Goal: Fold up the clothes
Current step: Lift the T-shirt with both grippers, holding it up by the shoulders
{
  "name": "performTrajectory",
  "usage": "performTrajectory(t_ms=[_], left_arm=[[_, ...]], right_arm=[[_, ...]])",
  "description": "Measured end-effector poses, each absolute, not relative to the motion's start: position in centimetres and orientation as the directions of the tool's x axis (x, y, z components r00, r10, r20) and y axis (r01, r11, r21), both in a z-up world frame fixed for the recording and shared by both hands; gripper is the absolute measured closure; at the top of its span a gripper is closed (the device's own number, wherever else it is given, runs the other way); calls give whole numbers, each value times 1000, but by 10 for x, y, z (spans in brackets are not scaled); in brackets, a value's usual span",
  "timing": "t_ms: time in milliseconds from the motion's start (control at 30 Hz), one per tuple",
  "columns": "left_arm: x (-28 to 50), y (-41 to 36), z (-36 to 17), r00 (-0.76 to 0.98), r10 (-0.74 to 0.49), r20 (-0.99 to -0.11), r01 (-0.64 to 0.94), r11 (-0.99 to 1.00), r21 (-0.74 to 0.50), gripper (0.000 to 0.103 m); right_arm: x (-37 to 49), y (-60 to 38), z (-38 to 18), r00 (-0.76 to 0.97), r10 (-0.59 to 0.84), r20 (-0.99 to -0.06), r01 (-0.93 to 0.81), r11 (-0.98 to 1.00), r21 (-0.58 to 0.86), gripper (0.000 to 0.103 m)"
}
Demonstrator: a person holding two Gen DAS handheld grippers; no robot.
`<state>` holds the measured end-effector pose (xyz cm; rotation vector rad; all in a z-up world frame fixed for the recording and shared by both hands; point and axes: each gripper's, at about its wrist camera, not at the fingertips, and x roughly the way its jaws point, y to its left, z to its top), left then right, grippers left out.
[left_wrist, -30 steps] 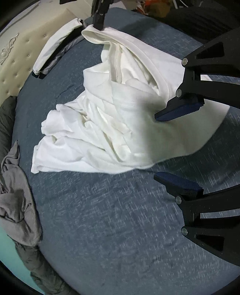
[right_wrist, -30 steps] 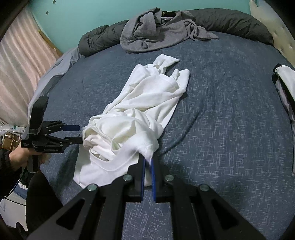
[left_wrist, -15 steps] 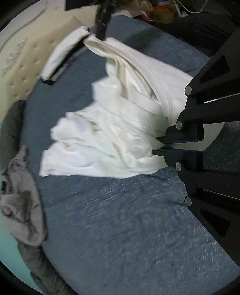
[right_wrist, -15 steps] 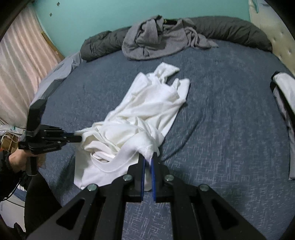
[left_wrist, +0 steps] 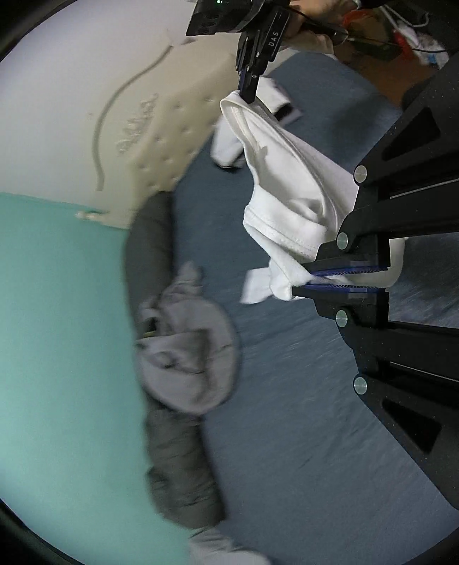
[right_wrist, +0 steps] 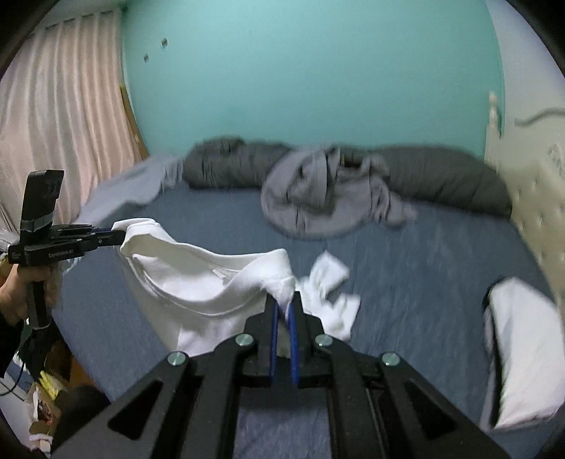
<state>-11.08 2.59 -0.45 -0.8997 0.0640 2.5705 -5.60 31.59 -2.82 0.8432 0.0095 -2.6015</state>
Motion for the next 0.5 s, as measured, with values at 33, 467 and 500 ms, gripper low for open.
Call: performTrajectory(t_ms=[33,467,500], left_arm=[[-110,24,13,-722,364,-588,-393,-916,-83,99],[-76,-7,211,-859,335,-387,-356,-934,-17,99],[-74,-8,217,-861,334,-383,-356,-935,-16,99]], right_arm=[[-55,313,-10,-750,-375,-545,385,-917,101,98],[-26,305,203,-862,-385,-331,411,-911,-11,98],[-24,304,211,-865,-381,-326,409,-912,-20,98]])
